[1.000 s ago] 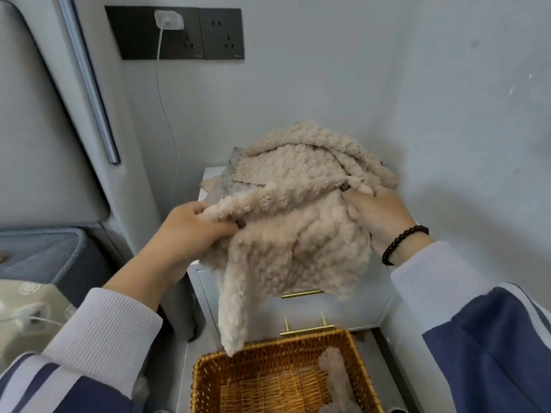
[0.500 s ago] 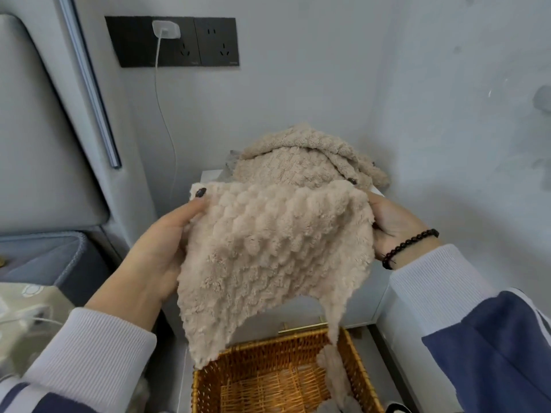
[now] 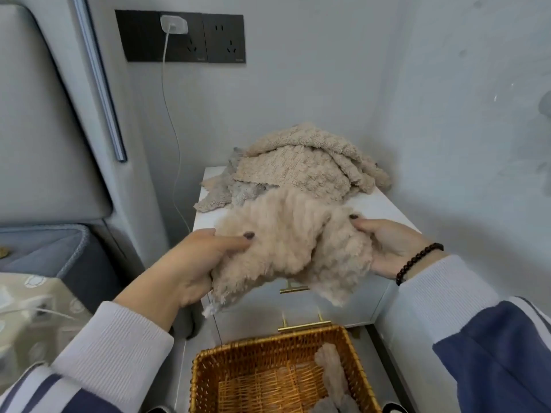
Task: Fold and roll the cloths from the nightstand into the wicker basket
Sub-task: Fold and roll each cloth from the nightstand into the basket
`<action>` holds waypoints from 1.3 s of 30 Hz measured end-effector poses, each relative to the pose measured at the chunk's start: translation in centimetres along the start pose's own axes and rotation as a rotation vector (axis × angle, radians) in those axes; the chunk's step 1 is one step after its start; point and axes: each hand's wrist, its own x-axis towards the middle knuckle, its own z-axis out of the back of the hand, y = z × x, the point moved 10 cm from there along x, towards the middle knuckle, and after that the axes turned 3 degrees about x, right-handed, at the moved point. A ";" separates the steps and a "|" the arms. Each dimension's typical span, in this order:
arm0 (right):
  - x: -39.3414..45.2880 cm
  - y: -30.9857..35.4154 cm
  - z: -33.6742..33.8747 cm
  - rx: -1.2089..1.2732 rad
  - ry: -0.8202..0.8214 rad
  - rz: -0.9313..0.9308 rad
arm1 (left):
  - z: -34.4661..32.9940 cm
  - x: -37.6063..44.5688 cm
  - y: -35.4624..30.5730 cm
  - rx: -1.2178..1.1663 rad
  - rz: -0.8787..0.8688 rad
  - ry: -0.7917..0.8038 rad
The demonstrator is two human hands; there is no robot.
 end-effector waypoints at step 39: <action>0.2 3.0 4.2 -0.337 -0.322 0.244 | 4.4 -0.3 -1.2 -0.004 -0.131 -0.113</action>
